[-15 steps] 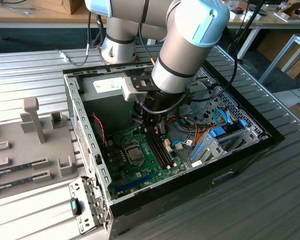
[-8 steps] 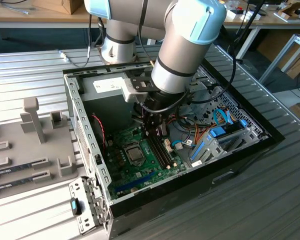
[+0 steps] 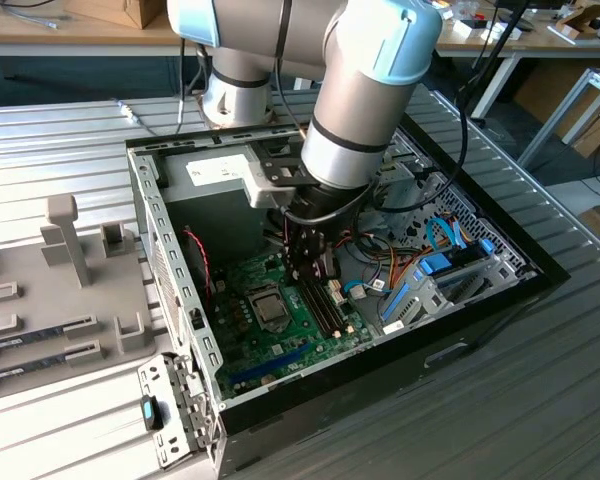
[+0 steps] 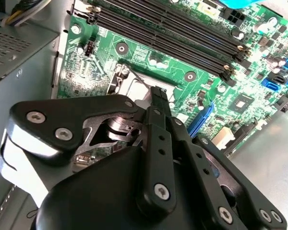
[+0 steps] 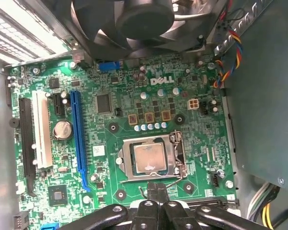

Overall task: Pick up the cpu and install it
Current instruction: 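Install the first cpu locking lever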

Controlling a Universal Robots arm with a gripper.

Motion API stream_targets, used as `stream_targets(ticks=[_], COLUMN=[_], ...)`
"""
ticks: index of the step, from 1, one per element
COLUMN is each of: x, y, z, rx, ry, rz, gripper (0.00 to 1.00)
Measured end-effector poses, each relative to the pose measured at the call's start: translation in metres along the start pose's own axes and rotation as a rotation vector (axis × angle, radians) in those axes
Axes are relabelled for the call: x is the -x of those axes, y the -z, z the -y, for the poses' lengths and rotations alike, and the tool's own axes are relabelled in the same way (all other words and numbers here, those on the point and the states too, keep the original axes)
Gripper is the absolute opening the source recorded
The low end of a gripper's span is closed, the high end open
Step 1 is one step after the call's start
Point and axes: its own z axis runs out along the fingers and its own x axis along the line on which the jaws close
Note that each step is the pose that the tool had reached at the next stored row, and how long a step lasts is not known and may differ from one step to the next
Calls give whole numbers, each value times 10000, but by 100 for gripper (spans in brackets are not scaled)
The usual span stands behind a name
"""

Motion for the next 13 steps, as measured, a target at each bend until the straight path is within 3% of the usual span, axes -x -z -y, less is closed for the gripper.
stream_targets(ticks=[7, 10, 13], x=[3, -1, 0], y=[-16, -51, -107], z=[-28, -25, -20], rx=[-8, -16, -16], ry=[-5, -15, -17], rz=[-71, -165, -180], gripper=[11, 11, 11])
